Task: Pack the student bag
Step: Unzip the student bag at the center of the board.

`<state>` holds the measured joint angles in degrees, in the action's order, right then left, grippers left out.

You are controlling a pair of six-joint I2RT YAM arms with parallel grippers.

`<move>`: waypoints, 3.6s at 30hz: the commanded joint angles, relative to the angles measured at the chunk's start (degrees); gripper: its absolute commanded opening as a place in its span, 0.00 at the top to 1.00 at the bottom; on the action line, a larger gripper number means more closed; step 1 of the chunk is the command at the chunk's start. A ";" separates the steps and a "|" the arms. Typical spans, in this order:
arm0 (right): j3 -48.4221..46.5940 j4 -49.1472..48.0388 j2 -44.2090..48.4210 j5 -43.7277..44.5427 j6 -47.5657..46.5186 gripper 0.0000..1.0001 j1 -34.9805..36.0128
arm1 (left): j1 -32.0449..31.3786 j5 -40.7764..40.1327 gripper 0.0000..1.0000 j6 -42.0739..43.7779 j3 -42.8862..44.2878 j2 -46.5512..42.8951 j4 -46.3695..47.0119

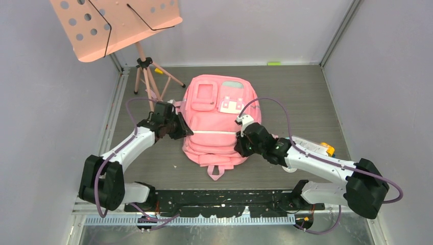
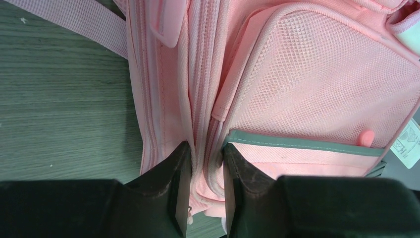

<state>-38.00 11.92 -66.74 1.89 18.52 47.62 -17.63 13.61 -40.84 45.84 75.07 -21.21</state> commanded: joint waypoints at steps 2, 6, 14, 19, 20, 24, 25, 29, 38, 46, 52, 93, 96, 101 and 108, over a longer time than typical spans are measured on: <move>-2.57 1.32 0.44 5.92 7.00 0.99 6.65 | -1.68 -6.41 1.00 -4.64 -0.63 -2.47 10.48; -4.91 2.38 -2.36 9.42 10.98 0.99 9.36 | -2.81 -7.75 1.00 -5.91 -1.11 -3.10 11.76; -9.92 -0.10 -9.68 14.09 13.68 1.00 14.03 | -7.41 -10.55 1.00 -9.92 -3.20 -5.95 13.47; -12.82 -2.96 -14.28 14.53 14.20 1.00 14.81 | -13.41 -15.28 1.00 -14.59 -5.57 -8.34 15.43; -13.16 -3.18 -14.86 14.49 13.83 1.00 14.84 | -14.47 -15.77 1.00 -15.33 -5.93 -8.55 15.85; -14.68 -3.44 -15.49 14.45 12.63 1.00 14.87 | -18.38 -16.43 1.00 -17.88 -7.05 -8.53 17.43; -14.79 -3.30 -15.42 14.74 12.52 1.00 14.87 | -19.84 -16.54 1.00 -18.16 -7.04 -8.28 18.04; -13.93 -2.63 -14.14 15.53 12.31 1.00 14.78 | -25.06 -17.46 1.00 -18.51 -5.80 -5.64 19.17; -11.61 4.88 -7.42 20.34 12.04 1.00 14.28 | -26.78 -19.04 0.70 -11.49 -4.93 -10.39 16.73; -8.72 7.94 -2.64 21.51 13.08 1.00 11.81 | -19.62 -19.01 0.41 -4.79 -0.79 -13.66 2.25; -8.41 8.15 -2.62 20.50 13.33 1.00 11.12 | -10.03 -10.81 0.49 -3.02 1.15 -9.48 6.11; -17.94 0.79 -15.50 18.86 22.57 0.99 18.68 | -11.62 -8.62 1.00 -9.24 -4.00 -5.25 20.02; -22.15 0.47 -18.94 17.97 22.39 1.00 18.67 | -11.64 -8.29 1.00 -9.64 -5.41 -7.16 19.87; -27.53 1.95 -22.57 17.80 21.81 1.00 18.67 | -11.73 -8.23 1.00 -9.86 -8.86 -12.13 18.74; -30.29 4.58 -24.80 16.37 24.05 1.00 17.40 | -11.73 -7.36 1.00 -8.30 -10.96 -16.00 17.83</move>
<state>-64.64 24.88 -91.53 15.73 40.18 67.00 -27.66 -1.58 -49.32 34.72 62.54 -4.10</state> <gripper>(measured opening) 0.057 0.083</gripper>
